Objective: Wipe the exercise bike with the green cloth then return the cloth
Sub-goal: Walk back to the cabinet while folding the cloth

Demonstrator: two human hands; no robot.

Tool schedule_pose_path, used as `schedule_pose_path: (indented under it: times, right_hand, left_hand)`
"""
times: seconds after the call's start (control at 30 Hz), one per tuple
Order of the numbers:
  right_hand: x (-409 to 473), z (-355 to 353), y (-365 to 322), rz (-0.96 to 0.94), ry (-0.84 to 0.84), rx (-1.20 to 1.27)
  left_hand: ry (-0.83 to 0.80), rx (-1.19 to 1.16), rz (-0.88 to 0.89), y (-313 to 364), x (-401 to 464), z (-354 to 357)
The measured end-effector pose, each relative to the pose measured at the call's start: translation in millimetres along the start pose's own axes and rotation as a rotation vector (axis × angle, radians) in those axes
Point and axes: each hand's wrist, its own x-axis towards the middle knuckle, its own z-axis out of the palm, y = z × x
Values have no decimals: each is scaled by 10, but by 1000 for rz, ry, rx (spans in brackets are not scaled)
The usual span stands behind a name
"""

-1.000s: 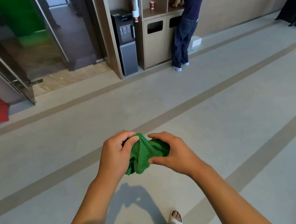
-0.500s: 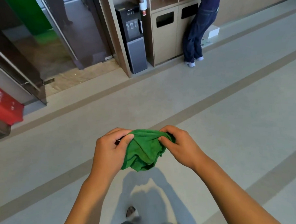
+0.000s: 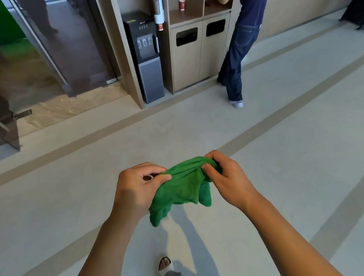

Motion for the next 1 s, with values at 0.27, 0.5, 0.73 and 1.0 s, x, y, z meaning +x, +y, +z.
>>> schedule_pose_path:
  times: [0.27,0.5,0.73,1.0]
  right_hand:
    - [890,367,-331,-25,-2,-116]
    - [1434,456,-340,-21,44,-163]
    - [2137,412,-199,-44,8,-144]
    - [3167,17,-81,-72,-130,-4]
  left_hand:
    - [16,68,62,-280,911,-590]
    - [32,192,158,-419,1439,-814]
    - [70,250,90,-644,1985,-722]
    - [115,247,-56,-710,2845,-324]
